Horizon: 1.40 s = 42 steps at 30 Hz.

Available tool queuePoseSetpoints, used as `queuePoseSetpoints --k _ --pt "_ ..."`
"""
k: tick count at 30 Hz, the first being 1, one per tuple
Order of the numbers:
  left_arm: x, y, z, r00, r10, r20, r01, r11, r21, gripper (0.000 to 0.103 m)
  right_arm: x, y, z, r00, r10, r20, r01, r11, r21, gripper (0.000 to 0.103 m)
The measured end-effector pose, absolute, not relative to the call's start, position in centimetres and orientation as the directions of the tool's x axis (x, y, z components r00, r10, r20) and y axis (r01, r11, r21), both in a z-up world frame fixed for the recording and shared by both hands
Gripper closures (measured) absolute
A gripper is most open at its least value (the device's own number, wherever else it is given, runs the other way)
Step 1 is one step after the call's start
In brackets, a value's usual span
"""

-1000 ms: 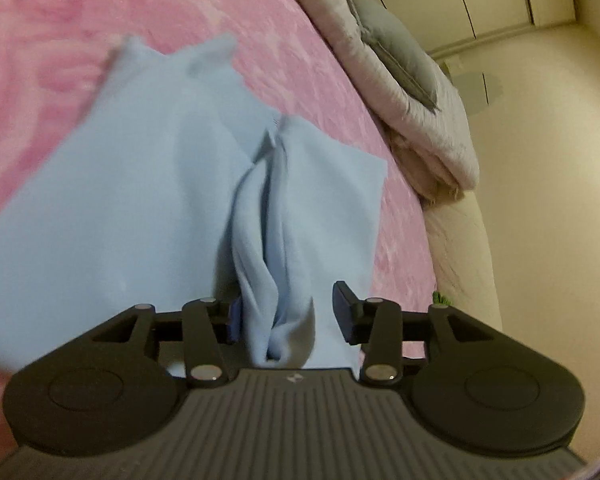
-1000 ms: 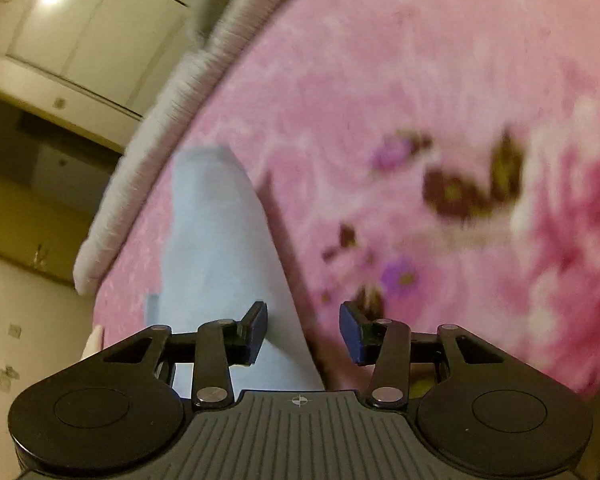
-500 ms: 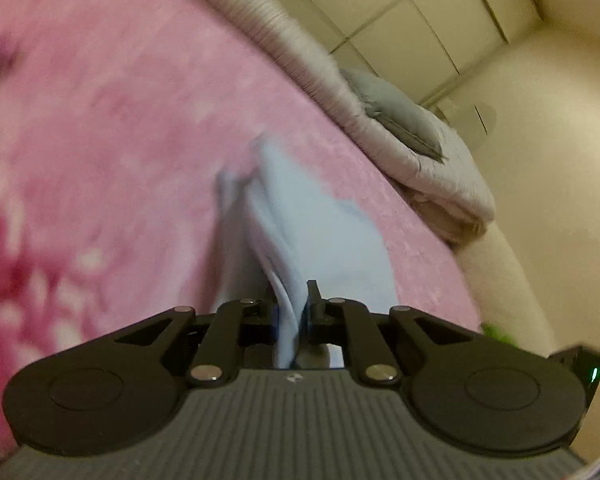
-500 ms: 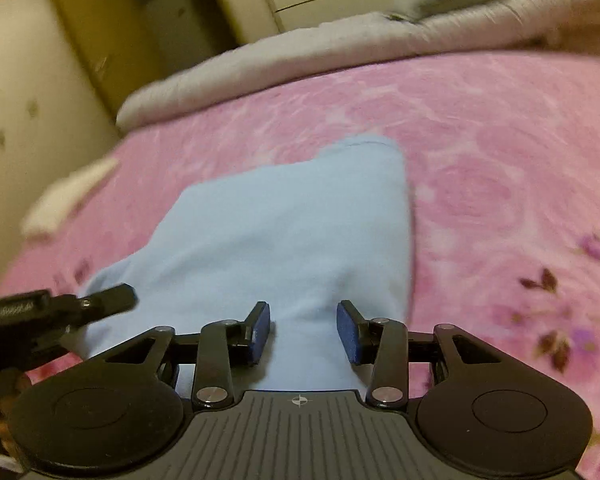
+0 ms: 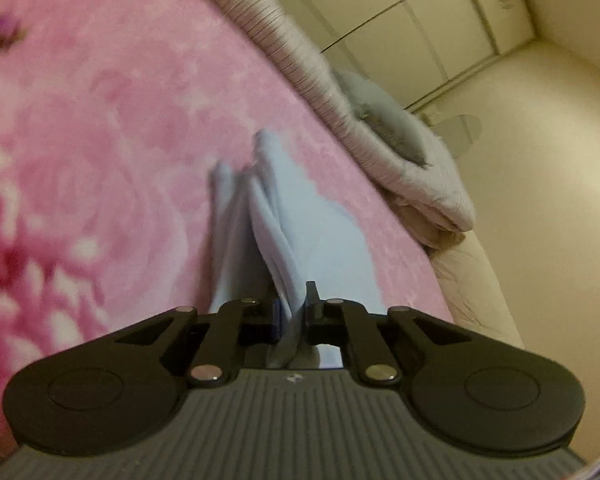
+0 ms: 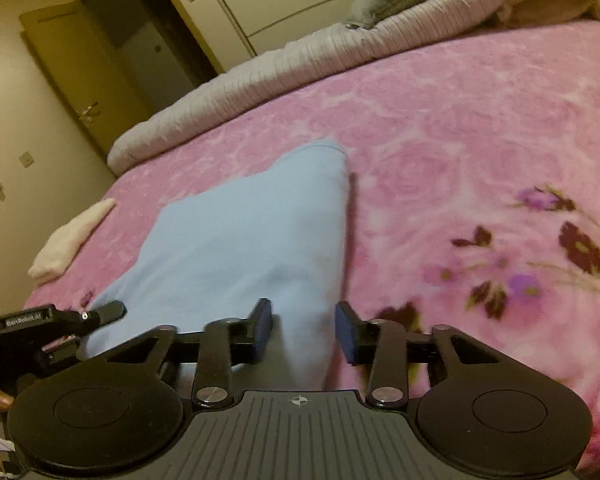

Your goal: Fold clothes

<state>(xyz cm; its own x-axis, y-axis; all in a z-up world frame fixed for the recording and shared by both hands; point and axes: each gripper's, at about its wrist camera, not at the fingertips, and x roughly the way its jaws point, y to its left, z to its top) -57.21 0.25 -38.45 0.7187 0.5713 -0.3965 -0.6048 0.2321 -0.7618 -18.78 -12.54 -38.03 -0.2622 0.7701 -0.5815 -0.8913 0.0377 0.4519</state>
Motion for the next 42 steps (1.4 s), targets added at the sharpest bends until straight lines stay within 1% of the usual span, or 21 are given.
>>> queuePoseSetpoints --k 4,6,7,10,12,15,17,19,20,21,22,23,24,25,26,28,32,34,38,40,42 --pt "-57.5 0.1 -39.8 0.682 0.571 -0.457 -0.654 0.197 -0.73 0.096 -20.4 -11.9 -38.3 -0.267 0.758 -0.595 -0.926 -0.031 0.377 0.075" --pt "-57.2 0.0 -41.4 0.675 0.562 -0.479 -0.66 0.169 -0.732 0.095 -21.3 -11.8 -39.1 -0.233 0.764 -0.601 -0.953 -0.057 0.297 0.075" --pt "-57.4 -0.1 -41.6 0.678 0.565 -0.469 -0.647 0.158 -0.746 0.095 -21.7 -11.8 -39.5 -0.218 0.768 -0.602 -0.963 -0.069 0.261 0.075" --pt "-57.9 0.0 -40.8 0.664 0.574 -0.48 -0.655 0.136 -0.743 0.088 -21.8 -12.5 -39.2 -0.205 0.781 -0.59 -0.969 -0.077 0.236 0.075" --pt "-58.0 -0.5 -39.0 0.621 0.608 -0.495 -0.704 0.154 -0.693 0.086 -21.4 -13.4 -38.5 -0.204 0.801 -0.563 -0.967 -0.073 0.246 0.075" --pt "-58.1 -2.5 -35.8 0.538 0.671 -0.511 -0.787 0.181 -0.59 0.086 -21.1 -15.2 -37.3 -0.195 0.829 -0.525 -0.969 -0.083 0.231 0.075" --pt "-57.9 -4.6 -34.1 0.523 0.696 -0.492 -0.806 0.216 -0.551 0.086 -21.3 -16.2 -36.9 -0.192 0.832 -0.521 -0.973 -0.091 0.212 0.075" --pt "-57.1 -6.2 -33.5 0.552 0.684 -0.478 -0.8 0.271 -0.535 0.086 -21.8 -16.6 -37.0 -0.198 0.827 -0.527 -0.974 -0.105 0.201 0.075" --pt "-56.6 -6.5 -33.8 0.565 0.667 -0.486 -0.798 0.289 -0.53 0.086 -22.2 -16.6 -37.4 -0.205 0.817 -0.539 -0.974 -0.115 0.196 0.075" --pt "-55.9 -6.5 -34.4 0.565 0.65 -0.508 -0.804 0.296 -0.516 0.086 -22.6 -16.4 -37.9 -0.2 0.804 -0.56 -0.976 -0.115 0.184 0.075" --pt "-55.1 -6.2 -35.4 0.534 0.634 -0.56 -0.832 0.278 -0.479 0.086 -23.0 -16.2 -38.3 -0.195 0.792 -0.578 -0.978 -0.116 0.172 0.075" --pt "-54.8 -6.2 -36.1 0.496 0.635 -0.592 -0.861 0.27 -0.432 0.089 -23.3 -16.0 -38.4 -0.192 0.787 -0.586 -0.98 -0.125 0.154 0.075" --pt "-54.6 -6.4 -36.7 0.457 0.639 -0.62 -0.886 0.262 -0.382 0.088 -23.6 -15.8 -38.2 -0.19 0.777 -0.6 -0.982 -0.144 0.125 0.075" --pt "-54.8 -6.2 -36.5 0.453 0.635 -0.626 -0.888 0.261 -0.379 0.083 -23.7 -15.5 -38.0 -0.193 0.763 -0.617 -0.981 -0.166 0.101 0.075" --pt "-55.0 -6.1 -36.2 0.455 0.631 -0.629 -0.887 0.26 -0.381 0.084 -23.5 -15.2 -37.5 -0.198 0.748 -0.634 -0.979 -0.182 0.092 0.075" --pt "-55.6 -5.5 -35.0 0.458 0.629 -0.628 -0.886 0.264 -0.382 0.085 -22.4 -14.4 -36.5 -0.205 0.727 -0.655 -0.978 -0.174 0.113 0.075" --pt "-54.9 -2.3 -32.0 0.432 0.675 -0.599 -0.902 0.31 -0.301 0.086 -20.1 -11.0 -35.3 -0.141 0.74 -0.658 -0.989 -0.072 0.132 0.075" --pt "-53.7 0.6 -31.2 0.472 0.673 -0.569 -0.881 0.344 -0.323 0.088 -19.7 -8.4 -35.2 -0.113 0.734 -0.67 -0.99 -0.025 0.139 0.075" --pt "-50.4 5.5 -31.3 0.545 0.613 -0.572 -0.837 0.43 -0.337 0.089 -19.4 -3.6 -35.6 -0.127 0.735 -0.666 -0.981 0.004 0.192 0.075" --pt "-48.9 7.6 -32.3 0.55 0.58 -0.601 -0.831 0.454 -0.322 0.09 -19.5 -2.0 -36.1 -0.125 0.735 -0.667 -0.982 0.005 0.189 0.075" --pt "-48.1 9.1 -34.2 0.522 0.553 -0.65 -0.844 0.443 -0.302 0.09 -19.6 -0.7 -37.4 -0.17 0.723 -0.67 -0.973 -0.016 0.23 0.075"
